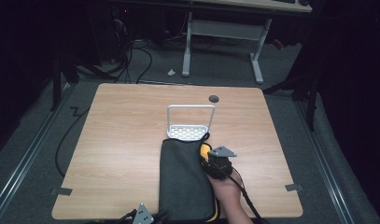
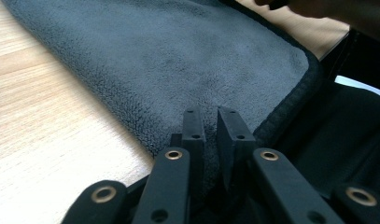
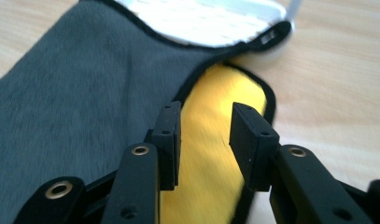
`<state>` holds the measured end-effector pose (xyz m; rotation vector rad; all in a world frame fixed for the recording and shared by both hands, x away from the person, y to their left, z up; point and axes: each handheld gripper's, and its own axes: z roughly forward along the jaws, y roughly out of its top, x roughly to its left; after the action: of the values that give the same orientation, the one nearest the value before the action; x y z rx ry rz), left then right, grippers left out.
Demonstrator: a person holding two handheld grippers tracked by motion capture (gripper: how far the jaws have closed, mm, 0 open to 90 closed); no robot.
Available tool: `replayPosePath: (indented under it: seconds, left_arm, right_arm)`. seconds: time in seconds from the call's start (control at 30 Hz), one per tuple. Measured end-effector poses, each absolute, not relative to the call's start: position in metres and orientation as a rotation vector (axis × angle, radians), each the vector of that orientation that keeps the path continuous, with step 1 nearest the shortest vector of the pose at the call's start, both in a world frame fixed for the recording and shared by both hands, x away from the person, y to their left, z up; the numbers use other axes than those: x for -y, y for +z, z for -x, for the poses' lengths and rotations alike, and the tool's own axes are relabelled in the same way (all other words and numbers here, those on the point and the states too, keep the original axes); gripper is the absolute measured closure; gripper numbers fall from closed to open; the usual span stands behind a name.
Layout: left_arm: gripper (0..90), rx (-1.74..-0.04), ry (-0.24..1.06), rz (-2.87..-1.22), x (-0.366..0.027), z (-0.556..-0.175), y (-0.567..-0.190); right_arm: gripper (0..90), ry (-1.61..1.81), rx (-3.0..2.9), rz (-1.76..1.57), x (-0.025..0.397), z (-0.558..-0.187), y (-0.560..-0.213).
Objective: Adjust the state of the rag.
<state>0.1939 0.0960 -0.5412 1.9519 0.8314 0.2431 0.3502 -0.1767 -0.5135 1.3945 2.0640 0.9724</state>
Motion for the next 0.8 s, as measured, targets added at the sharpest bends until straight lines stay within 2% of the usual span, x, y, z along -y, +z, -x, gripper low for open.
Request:
replayPosePath:
  seconds: [0.17,0.3,0.47,0.5,0.57,0.6,0.8]
  left_arm:
    - [79.5,-0.833,0.238,-1.952,-0.096,-0.196,-0.542]
    - [78.9,-0.838,0.24,-1.944,-0.097,-0.198,-0.541]
    - [78.9,-0.84,0.252,-1.935,-0.097,-0.199,-0.538]
    - [79.0,-0.839,0.253,-1.935,-0.098,-0.199,-0.538]
    - [78.9,-0.843,0.248,-1.931,-0.098,-0.2,-0.538]
    - [78.8,-0.846,0.245,-1.931,-0.098,-0.2,-0.538]
    - [76.8,-0.847,0.245,-1.91,-0.1,-0.199,-0.534]
  right_arm:
    - [63.4,1.017,-2.064,-1.426,0.172,-0.356,-0.514]
    - [63.9,1.099,-1.987,-1.391,0.173,-0.354,-0.497]
    - [56.6,0.939,-2.01,-1.468,0.171,-0.367,-0.512]
    - [59.1,0.93,-2.02,-1.473,0.171,-0.368,-0.515]
    - [80.0,0.891,-2.056,-1.443,0.169,-0.368,-0.518]
    - [85.8,0.881,-2.056,-1.421,0.169,-0.367,-0.517]
    - [86.1,0.9,-1.935,-1.387,0.192,-0.355,-0.498]
